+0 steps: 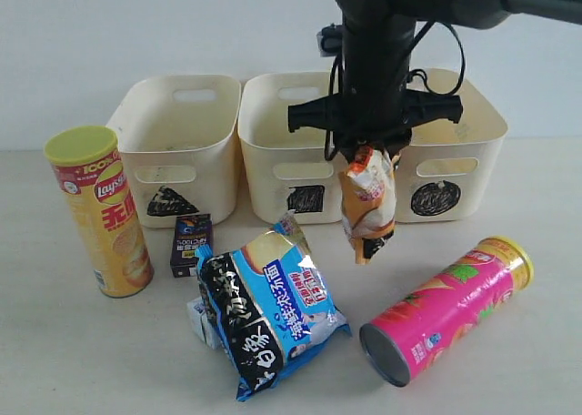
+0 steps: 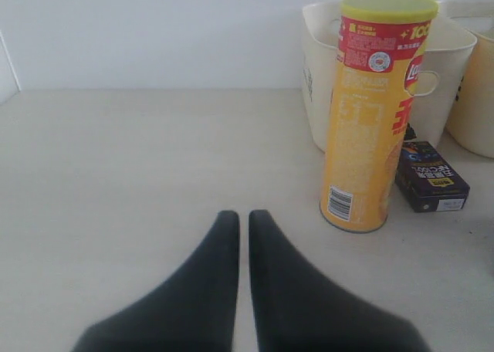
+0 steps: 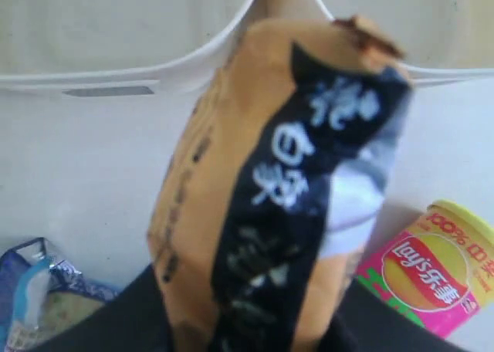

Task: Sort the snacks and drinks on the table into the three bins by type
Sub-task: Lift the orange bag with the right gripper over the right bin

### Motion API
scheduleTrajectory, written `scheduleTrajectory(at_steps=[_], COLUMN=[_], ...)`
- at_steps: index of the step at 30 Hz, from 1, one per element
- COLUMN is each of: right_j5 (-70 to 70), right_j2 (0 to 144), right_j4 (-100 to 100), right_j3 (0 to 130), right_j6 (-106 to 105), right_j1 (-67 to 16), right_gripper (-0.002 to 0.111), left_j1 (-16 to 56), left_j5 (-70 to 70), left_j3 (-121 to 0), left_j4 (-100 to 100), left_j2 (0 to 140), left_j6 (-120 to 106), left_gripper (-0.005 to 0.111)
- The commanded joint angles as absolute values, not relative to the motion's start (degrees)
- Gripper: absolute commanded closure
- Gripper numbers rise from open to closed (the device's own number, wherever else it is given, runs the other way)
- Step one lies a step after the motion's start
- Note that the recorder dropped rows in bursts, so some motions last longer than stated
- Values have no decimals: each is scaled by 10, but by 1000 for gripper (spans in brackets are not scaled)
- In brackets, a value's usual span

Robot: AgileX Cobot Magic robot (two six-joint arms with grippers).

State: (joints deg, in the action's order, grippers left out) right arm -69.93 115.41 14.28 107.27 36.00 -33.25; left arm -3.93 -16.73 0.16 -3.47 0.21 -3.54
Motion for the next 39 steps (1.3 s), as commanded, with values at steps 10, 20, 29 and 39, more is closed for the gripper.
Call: scheduleTrajectory(at_steps=[10,20,29,39], right_j5=[-700,-673,-546,-431], right_j2=[1023,999,1008,1092], right_j4=[159,154,87,-116], right_j3=[1073,1073,1073,1073], right_j6=[232,120,-43,-189], right_j1=[-336,-279,-189,-109], right_gripper=[108,108,108,108], left_j1=[-41,-41,-41,-41], left_j5=[-163,-163,-163,-163], left_j3=[0,0,0,0], left_j4=[-36,-36,-36,-36], left_j2=[0,0,0,0], left_j6=[-31,-31,-31,-31], left_gripper=[102,102,102,102])
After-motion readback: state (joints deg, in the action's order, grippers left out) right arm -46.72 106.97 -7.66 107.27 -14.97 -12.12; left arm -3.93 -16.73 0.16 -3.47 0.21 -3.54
